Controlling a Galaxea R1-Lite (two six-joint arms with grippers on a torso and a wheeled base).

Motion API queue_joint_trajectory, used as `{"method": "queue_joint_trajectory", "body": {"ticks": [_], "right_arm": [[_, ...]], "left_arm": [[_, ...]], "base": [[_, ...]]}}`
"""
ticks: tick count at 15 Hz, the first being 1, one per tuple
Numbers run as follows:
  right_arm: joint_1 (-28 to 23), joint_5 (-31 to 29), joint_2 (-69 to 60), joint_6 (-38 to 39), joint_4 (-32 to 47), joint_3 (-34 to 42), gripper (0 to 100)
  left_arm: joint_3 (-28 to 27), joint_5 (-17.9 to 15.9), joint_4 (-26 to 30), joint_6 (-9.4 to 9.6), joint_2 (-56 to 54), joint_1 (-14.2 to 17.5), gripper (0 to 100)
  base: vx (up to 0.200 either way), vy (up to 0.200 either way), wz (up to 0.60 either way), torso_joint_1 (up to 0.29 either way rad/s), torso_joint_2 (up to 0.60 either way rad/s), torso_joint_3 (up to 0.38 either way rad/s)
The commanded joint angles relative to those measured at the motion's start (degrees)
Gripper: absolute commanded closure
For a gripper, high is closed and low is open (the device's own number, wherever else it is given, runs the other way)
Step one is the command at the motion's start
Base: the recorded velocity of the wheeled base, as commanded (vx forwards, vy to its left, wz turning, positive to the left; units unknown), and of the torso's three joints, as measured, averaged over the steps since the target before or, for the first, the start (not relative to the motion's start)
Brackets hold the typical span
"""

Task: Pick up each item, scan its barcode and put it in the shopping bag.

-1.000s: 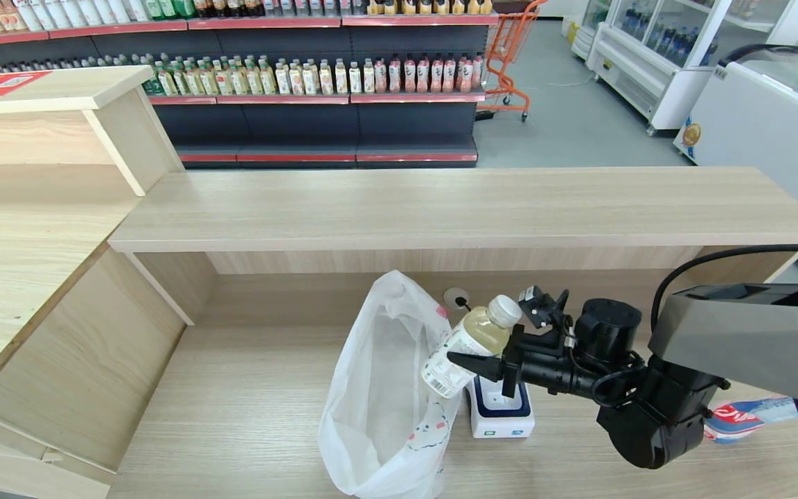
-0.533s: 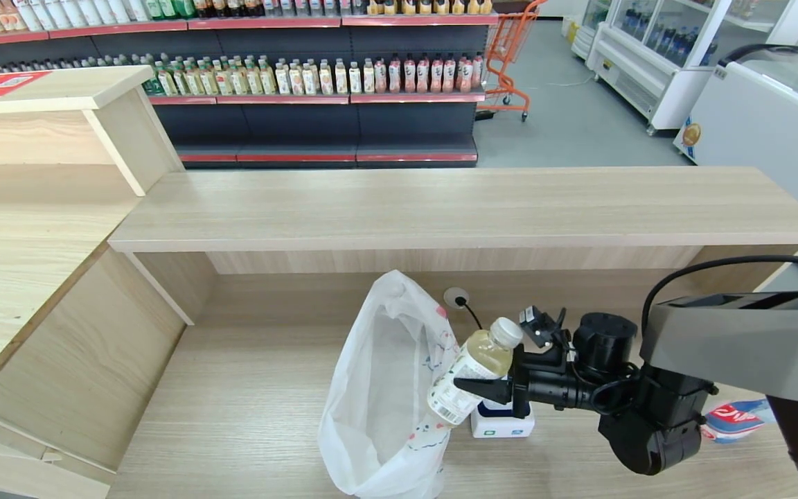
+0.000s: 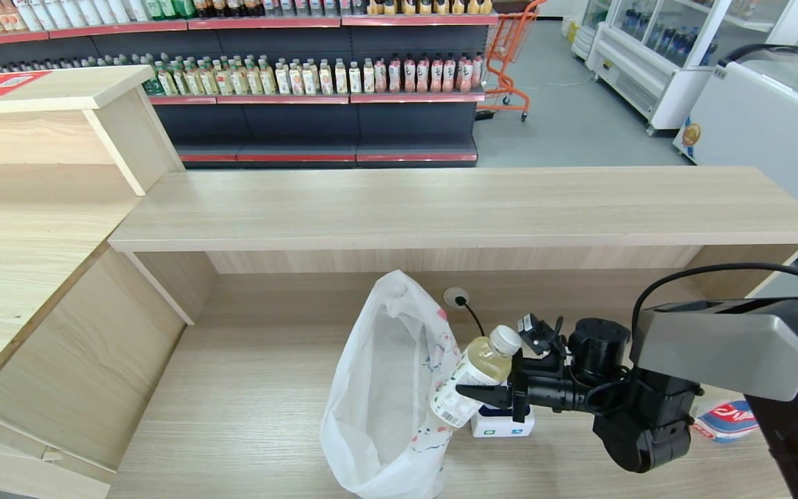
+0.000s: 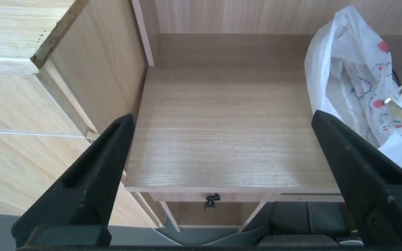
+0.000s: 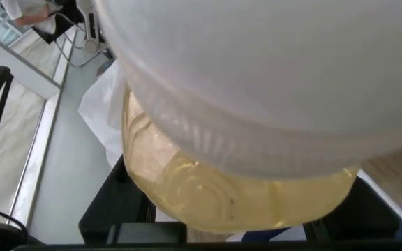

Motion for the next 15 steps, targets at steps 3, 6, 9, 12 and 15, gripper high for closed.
{"method": "queue_joint_trajectory", "body": {"ticks": [3, 6, 9, 12, 15], "right_arm": [[-0.9, 0.0, -0.1, 2.8, -0.1, -6.7, 100], [0.8, 0.0, 0.4, 6.7, -0.1, -12.5, 100], [3.5, 0.2, 3.3, 6.6, -0.1, -14.3, 100], [4.7, -0.1, 5.6, 3.6, -0.1, -13.8, 100], [5.1, -0.3, 6.2, -3.8, 5.0, -15.0, 100]], "left_arm": [[0.0, 0.0, 0.0, 0.04, 0.0, 0.0, 0], [0.0, 0.0, 0.0, 0.04, 0.0, -0.1, 0], [0.0, 0.0, 0.0, -0.05, 0.0, 0.0, 0], [0.0, 0.0, 0.0, 0.04, 0.0, 0.0, 0], [0.0, 0.0, 0.0, 0.04, 0.0, 0.0, 0]], "base": [[0.0, 0.0, 0.0, 0.0, 0.0, 0.0], [0.0, 0.0, 0.0, 0.0, 0.0, 0.0], [0.0, 0.0, 0.0, 0.0, 0.0, 0.0], [0.0, 0.0, 0.0, 0.0, 0.0, 0.0], [0.0, 0.0, 0.0, 0.0, 0.0, 0.0]]}}
